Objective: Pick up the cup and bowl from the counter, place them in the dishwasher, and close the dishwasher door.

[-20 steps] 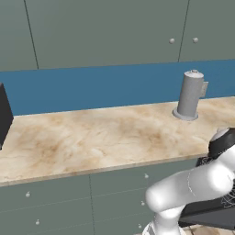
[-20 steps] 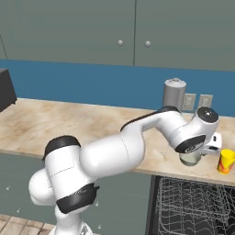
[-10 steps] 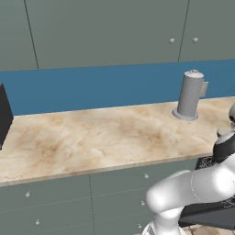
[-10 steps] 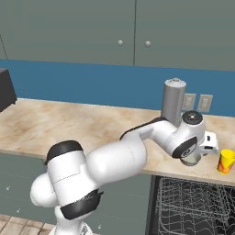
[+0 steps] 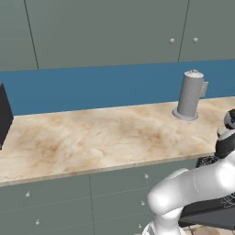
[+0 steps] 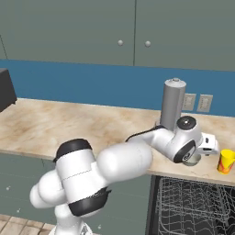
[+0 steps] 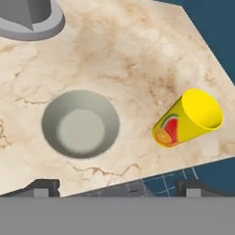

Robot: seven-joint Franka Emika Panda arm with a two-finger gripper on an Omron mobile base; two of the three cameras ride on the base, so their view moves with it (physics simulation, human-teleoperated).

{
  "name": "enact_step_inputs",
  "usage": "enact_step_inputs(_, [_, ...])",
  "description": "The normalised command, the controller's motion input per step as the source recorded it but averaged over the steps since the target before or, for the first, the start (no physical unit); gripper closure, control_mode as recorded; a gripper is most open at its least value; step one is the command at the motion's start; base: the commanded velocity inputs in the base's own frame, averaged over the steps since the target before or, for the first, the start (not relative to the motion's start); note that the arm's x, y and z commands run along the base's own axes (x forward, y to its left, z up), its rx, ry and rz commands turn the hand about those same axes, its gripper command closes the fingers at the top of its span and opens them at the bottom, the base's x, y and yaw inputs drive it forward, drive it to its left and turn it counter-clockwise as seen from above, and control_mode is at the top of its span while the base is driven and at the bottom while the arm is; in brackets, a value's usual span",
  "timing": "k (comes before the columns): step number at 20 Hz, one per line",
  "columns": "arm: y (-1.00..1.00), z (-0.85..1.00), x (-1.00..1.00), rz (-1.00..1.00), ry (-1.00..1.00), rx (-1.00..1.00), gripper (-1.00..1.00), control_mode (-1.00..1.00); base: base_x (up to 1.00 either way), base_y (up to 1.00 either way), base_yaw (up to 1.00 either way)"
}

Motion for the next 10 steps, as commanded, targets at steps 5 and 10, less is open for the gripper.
enact_step_inputs(5, [-0.38,0.00,0.19,-0.03,0.00,0.00,-1.00,-1.00,0.00,0.00,0.00])
enact_step_inputs(10, [-0.38,0.00,0.14,-0.02,0.00,0.00,-1.00,-1.00,0.00,0.00,0.00])
